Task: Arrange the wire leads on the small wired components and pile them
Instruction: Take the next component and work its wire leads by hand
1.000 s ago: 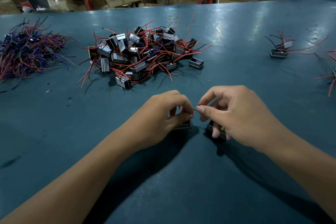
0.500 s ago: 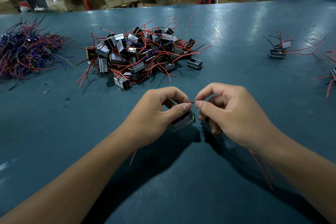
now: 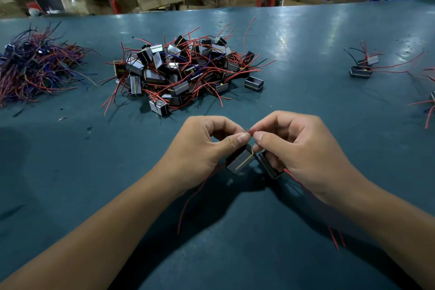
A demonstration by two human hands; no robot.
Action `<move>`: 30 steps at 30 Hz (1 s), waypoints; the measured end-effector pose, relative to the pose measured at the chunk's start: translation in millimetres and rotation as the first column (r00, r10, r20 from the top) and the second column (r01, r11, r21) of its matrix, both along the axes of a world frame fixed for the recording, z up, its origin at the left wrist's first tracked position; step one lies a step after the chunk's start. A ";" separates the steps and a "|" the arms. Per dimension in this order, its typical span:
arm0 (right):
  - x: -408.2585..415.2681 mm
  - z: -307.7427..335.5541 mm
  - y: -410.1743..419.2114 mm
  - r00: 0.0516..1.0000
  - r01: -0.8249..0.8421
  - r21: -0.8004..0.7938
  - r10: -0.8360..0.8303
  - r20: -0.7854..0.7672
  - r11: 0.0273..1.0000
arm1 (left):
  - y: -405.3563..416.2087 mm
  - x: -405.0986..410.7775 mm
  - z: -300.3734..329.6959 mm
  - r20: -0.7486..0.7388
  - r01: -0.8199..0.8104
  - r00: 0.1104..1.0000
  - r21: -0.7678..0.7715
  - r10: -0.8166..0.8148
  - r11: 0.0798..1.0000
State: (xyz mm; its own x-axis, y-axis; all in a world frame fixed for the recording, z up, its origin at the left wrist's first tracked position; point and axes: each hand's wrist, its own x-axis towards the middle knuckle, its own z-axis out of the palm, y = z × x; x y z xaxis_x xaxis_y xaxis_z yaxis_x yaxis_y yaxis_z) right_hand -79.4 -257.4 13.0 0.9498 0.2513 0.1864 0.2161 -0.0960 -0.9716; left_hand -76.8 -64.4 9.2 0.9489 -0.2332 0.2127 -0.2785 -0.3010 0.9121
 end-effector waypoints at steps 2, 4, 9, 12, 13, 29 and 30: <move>0.7 -2.0 -1.0 0.999 -0.018 -0.016 0.019 0.031 1.000 | 0.0 -0.2 0.1 -0.002 -0.004 1.000 0.004 0.004 1.000; 1.3 -3.1 -1.8 0.997 -0.027 -0.040 0.030 0.064 0.999 | 0.1 -0.4 -0.3 -0.008 0.000 1.000 -0.002 0.000 1.000; 4.2 -2.4 -3.0 0.992 -0.041 -0.088 0.051 0.112 0.995 | 0.1 -0.5 1.4 0.010 -0.008 1.000 0.004 0.008 1.000; 3.9 -1.4 -2.4 0.997 -0.044 -0.006 0.044 0.071 0.999 | -1.2 -2.6 5.4 0.095 0.010 0.995 0.059 -0.016 0.998; 3.5 -0.9 -2.0 0.997 -0.041 0.007 0.041 0.061 0.999 | -1.6 -3.4 6.2 0.129 0.006 0.991 0.092 -0.018 0.996; 4.5 -2.7 2.5 0.999 -0.004 -0.041 0.006 0.048 0.999 | -5.3 -7.5 9.1 0.302 -0.101 0.953 0.287 0.010 0.953; 4.8 -2.3 1.7 0.999 -0.012 -0.047 0.015 0.052 0.999 | -5.0 -7.4 9.4 0.299 -0.099 0.954 0.282 0.011 0.954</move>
State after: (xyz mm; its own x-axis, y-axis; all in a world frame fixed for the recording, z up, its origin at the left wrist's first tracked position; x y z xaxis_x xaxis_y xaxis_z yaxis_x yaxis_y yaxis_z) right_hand -74.6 -255.8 10.7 0.9355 0.2735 0.2237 0.2683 -0.1376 -0.9535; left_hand -84.2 -69.3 18.7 0.8686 -0.2757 0.4116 -0.4931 -0.5624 0.6638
